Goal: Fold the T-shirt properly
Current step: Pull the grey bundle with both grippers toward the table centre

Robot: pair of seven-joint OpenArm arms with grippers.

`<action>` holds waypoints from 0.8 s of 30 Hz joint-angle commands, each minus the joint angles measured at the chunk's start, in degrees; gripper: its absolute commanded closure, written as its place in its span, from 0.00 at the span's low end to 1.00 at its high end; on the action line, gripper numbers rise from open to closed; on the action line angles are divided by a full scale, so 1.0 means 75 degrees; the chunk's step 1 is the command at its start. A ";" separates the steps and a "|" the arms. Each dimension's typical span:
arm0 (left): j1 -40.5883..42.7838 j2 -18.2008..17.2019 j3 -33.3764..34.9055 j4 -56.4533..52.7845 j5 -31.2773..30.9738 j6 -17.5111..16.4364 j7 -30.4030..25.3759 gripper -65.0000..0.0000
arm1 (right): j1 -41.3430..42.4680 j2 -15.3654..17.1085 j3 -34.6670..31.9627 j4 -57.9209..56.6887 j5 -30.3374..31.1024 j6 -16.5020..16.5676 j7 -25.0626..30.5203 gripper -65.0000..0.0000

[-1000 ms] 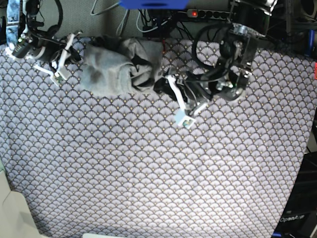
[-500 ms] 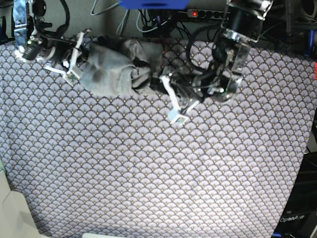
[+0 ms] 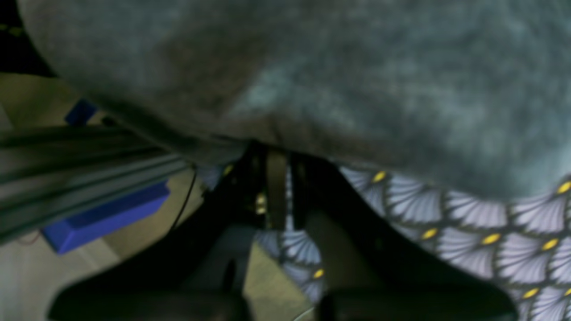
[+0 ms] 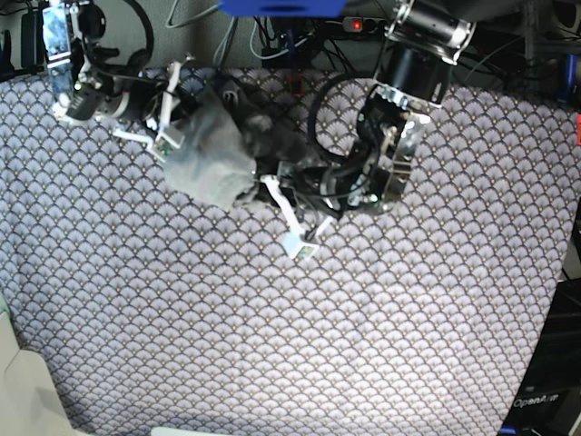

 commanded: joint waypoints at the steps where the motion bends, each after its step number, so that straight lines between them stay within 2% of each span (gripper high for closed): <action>1: -0.0262 0.0057 -0.0009 0.0010 -0.0136 -0.0060 -0.0166 1.00 | 0.0059 -0.0028 0.0038 0.0100 0.0134 0.0025 0.0206 1.00; 6: -0.0625 -0.0013 -0.0067 -0.0013 -0.0218 -0.0060 -0.0482 1.00 | 0.0012 -0.0110 -0.0068 0.0100 0.0134 0.0025 0.0206 1.00; 12: -0.1012 -0.0025 -0.0958 0.0186 -0.0218 -0.0060 0.0115 1.00 | -0.0340 -0.0051 -0.0466 0.0147 0.0134 0.0025 0.0277 1.00; 18: -0.1024 -0.0658 -0.1884 0.1218 -0.0218 -0.0119 0.0912 1.00 | -0.0609 0.0008 -0.0396 0.0159 -0.0323 0.0025 0.0370 1.00; 21: -0.1012 -0.0951 -0.1861 0.1218 -0.0136 -0.0119 0.0983 1.00 | -0.0750 0.0008 -0.0396 0.0159 -0.0359 0.0025 0.0640 1.00; 24: -0.0989 -0.1045 -0.1884 0.1206 -0.0136 -0.0131 0.0901 1.00 | -0.0750 0.0008 -0.0408 0.0159 -0.0359 0.0025 0.0722 1.00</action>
